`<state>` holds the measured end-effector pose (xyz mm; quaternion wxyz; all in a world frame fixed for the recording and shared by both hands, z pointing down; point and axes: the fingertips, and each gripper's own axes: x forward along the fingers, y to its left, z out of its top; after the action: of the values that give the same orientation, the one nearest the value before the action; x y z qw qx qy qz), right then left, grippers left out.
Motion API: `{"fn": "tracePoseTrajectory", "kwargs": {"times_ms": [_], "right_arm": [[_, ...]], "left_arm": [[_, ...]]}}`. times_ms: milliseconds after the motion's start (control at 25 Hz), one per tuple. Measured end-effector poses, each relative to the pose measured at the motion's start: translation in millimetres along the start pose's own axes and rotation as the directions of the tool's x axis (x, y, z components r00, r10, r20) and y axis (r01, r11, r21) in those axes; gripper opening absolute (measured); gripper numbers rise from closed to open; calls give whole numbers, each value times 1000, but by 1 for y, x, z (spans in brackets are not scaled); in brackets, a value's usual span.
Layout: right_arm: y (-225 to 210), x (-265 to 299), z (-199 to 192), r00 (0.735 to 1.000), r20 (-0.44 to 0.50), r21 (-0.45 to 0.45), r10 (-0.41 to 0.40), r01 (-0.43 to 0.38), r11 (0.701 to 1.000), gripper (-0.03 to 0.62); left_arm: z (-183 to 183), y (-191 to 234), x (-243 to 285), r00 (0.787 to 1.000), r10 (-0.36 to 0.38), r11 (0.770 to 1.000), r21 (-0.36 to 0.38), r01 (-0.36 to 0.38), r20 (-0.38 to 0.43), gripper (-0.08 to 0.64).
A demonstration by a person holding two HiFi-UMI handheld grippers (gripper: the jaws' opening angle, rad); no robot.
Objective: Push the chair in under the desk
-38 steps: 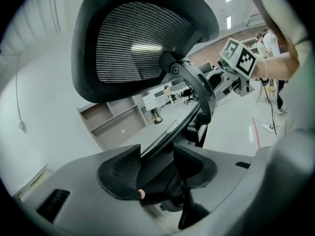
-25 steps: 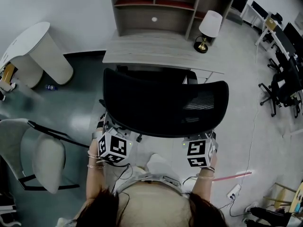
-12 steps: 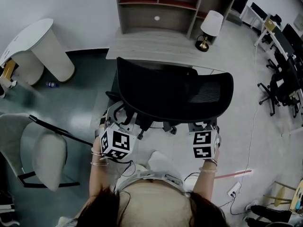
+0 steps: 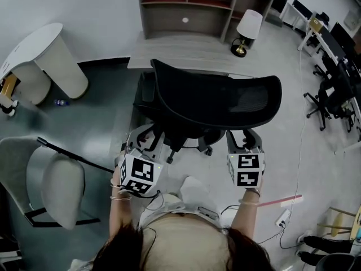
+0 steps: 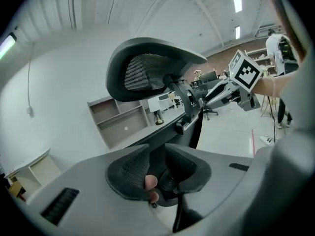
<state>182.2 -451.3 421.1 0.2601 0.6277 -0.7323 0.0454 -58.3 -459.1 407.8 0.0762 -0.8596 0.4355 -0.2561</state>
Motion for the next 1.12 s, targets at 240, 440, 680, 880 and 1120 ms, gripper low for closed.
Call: {"fn": "tracePoseTrajectory", "kwargs": {"times_ms": [240,440,680,880,1120], "right_arm": [[26,-21,-3,1000,-5,8,-29,29,1000,179],[45,-32,-5,999,-3,7,-33,33,999,170],[60,-35,-3,1000,-1,-4,-19,19,1000,149],[69,-38,-2,1000,1,-11,-2,2,1000,132],[63,-54,-13,1000,0,-27,-6,6,1000,94]], "left_arm": [[-5,2,-26,999,5,1000,-19,-4,42,75],[-8,-2,-47,998,2,999,-40,0,56,43],[-11,1,-61,998,24,998,-55,-20,62,29],[-8,3,-71,997,38,996,-77,-34,64,13],[0,-19,-75,999,13,996,-93,-8,50,12]]}}
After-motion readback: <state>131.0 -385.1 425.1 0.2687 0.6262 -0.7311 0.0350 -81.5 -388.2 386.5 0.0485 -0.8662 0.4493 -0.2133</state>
